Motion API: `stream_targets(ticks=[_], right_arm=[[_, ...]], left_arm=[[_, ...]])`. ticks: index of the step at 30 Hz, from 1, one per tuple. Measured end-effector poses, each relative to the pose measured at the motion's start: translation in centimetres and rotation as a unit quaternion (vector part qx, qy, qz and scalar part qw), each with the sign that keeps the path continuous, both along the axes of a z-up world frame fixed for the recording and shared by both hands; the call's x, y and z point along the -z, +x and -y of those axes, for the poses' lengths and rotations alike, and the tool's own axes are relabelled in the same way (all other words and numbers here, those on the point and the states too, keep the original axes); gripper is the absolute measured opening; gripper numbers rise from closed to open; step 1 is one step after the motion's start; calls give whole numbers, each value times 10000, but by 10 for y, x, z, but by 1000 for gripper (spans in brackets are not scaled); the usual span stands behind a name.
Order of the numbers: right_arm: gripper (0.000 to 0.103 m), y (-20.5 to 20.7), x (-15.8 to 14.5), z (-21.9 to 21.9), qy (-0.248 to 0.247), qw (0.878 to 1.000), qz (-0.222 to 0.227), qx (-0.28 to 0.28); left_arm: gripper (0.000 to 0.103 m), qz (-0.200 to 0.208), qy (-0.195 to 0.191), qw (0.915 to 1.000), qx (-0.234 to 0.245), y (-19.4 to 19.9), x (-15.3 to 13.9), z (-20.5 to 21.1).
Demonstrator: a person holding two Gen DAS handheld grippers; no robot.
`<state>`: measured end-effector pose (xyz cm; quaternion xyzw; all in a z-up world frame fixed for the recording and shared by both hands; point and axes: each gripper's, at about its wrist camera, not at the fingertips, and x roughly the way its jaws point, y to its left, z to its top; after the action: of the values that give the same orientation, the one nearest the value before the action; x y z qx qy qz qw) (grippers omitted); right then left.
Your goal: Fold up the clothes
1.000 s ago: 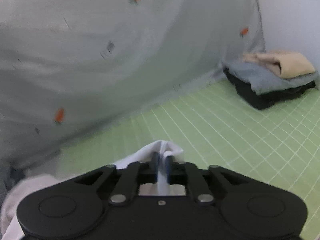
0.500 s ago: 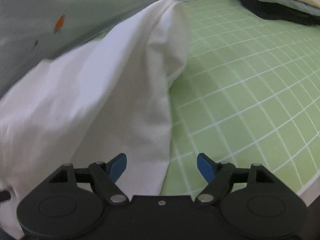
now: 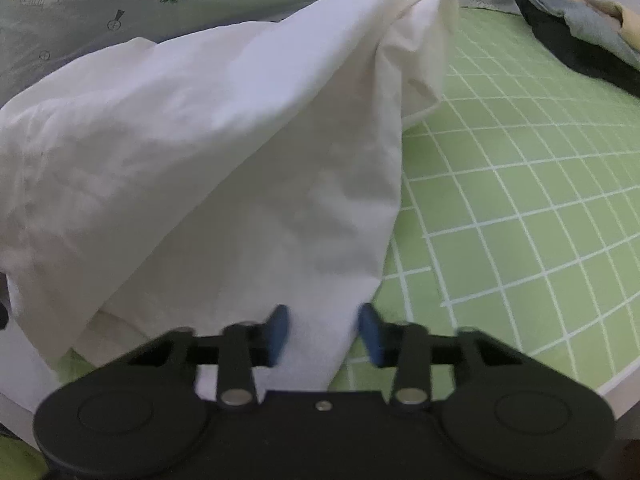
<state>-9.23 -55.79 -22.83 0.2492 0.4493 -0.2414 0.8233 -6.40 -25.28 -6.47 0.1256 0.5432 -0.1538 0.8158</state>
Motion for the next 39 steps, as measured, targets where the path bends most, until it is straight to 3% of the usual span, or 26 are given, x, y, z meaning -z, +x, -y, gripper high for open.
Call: stream_targets(ticks=[2,5,13,15,19,22,24,26,31,39], right_arm=[[15,-2,0,1,-42,10000,9,-33],[3,-6,-1,4,-121,9999,28,-72],[0,-45,-17,63,-839,9960,105,287],[0,-53,-17,84,-643,9971,98,393],[11,-52,-15,94,-227,9993,241,176],[24,-43,-14,77,-100,9994,275,-173],[25,-37,-15,65,21,9986,290,-438],[37,-30,-15,54,141,9971,308,-678],[48,-14,-13,21,399,9955,314,-803],[71,9,-6,-11,-61,9991,-77,-403]], left_arm=[[96,18,12,10000,-2,-1,0,4],[96,45,25,10000,-20,-6,-1,12],[96,217,37,9996,-161,-26,-8,43],[96,287,-28,9994,-197,-31,-11,52],[96,340,-105,9988,-343,-38,-11,67],[96,303,-122,9986,-425,-42,-10,68],[96,287,-102,9987,-409,-45,-10,65],[96,269,-65,9988,-393,-45,-10,60],[96,233,-115,9986,-459,-37,-10,38],[96,110,-218,9991,-353,-13,-9,-1]])
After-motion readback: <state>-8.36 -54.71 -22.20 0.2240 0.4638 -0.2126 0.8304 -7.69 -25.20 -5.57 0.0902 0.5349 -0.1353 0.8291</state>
